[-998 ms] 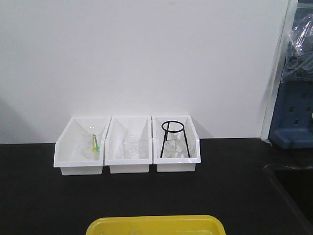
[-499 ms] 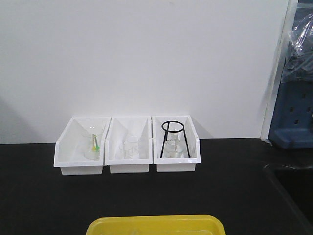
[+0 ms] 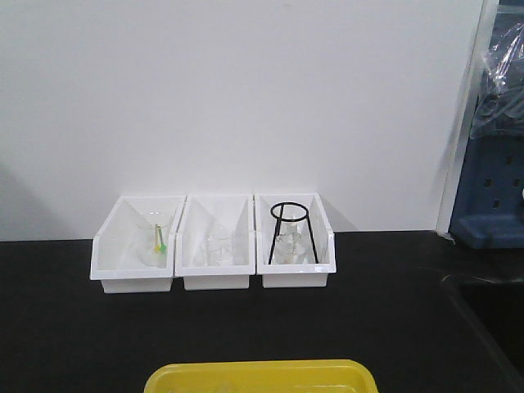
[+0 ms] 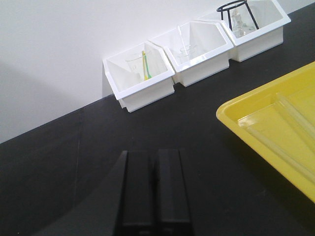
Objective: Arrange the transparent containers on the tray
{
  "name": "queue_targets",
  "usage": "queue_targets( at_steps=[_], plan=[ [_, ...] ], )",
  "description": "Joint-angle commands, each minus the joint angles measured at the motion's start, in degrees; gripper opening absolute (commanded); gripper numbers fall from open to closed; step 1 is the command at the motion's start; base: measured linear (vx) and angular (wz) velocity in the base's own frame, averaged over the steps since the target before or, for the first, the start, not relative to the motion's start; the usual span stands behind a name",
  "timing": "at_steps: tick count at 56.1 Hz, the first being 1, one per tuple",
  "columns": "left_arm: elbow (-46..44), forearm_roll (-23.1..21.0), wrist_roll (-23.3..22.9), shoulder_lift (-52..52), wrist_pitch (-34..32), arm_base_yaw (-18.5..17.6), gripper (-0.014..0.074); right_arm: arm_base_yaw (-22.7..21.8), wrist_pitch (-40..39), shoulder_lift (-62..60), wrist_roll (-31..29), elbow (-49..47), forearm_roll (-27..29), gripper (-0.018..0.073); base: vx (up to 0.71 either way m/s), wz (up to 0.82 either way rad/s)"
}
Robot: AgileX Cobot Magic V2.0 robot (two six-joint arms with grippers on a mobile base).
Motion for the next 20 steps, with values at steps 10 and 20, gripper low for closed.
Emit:
queue_targets(
  at_steps=[10, 20],
  plan=[
    [2.09, -0.14, -0.68, -1.31, -4.68, 0.04, -0.0001, -0.07, -4.32, -0.55, -0.46, 0.54, -0.22, -0.0013, 0.0, 0.0],
    [2.09, -0.14, -0.68, -1.31, -4.68, 0.04, -0.0001, -0.07, -4.32, -0.55, -0.46, 0.54, -0.22, -0.0013, 0.0, 0.0]
  ],
)
